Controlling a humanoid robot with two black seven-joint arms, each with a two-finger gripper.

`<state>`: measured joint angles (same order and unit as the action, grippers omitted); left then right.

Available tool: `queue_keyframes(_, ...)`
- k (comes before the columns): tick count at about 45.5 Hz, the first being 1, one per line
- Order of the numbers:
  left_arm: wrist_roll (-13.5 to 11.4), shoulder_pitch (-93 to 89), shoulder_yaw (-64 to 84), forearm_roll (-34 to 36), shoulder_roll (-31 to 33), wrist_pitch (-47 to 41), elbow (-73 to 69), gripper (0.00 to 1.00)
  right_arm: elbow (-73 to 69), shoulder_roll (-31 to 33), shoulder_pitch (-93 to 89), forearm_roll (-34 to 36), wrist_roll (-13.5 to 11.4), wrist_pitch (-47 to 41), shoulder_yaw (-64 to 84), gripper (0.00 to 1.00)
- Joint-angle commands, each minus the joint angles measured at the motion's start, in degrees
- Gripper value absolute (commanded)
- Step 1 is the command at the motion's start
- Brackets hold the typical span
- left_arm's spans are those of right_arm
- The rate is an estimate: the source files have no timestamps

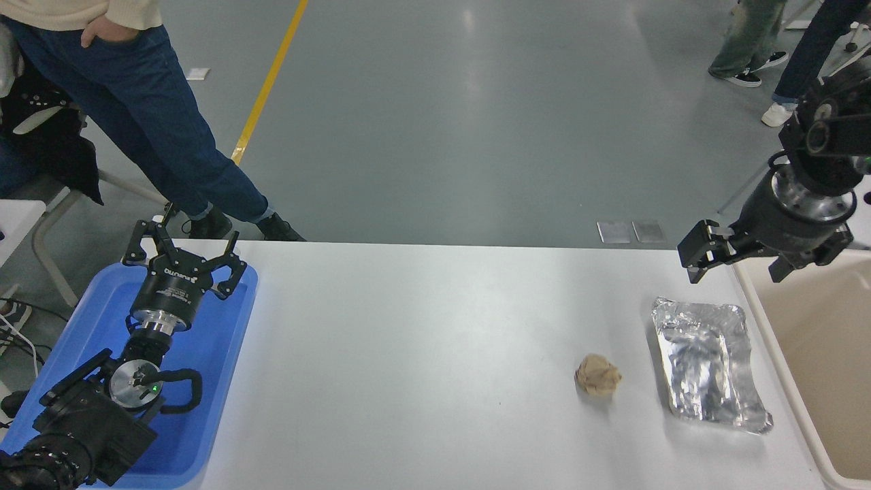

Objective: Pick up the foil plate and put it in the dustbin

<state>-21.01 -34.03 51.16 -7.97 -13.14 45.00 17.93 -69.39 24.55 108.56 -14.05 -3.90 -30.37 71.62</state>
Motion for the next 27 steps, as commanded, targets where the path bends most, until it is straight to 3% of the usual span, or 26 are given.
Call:
queue_keyframes(1,0.0,0.0,0.0,-0.1,0.0,0.0,0.0,1.0,10.1,2.7,-16.4,-3.5,0.0,9.4,-5.8,1.0)
queue_keyframes(10,0.0,0.0,0.0,-0.1,0.0,0.0,0.0,1.0,17.9,2.6,-29.4,-14.4,0.0,10.2,-13.7,0.99)
queue_keyframes(27,0.0,-0.1,0.0,-0.1,0.0,0.0,0.0,1.0,22.9,2.0,-41.2,-25.1,0.0,17.5,-16.1,0.95)
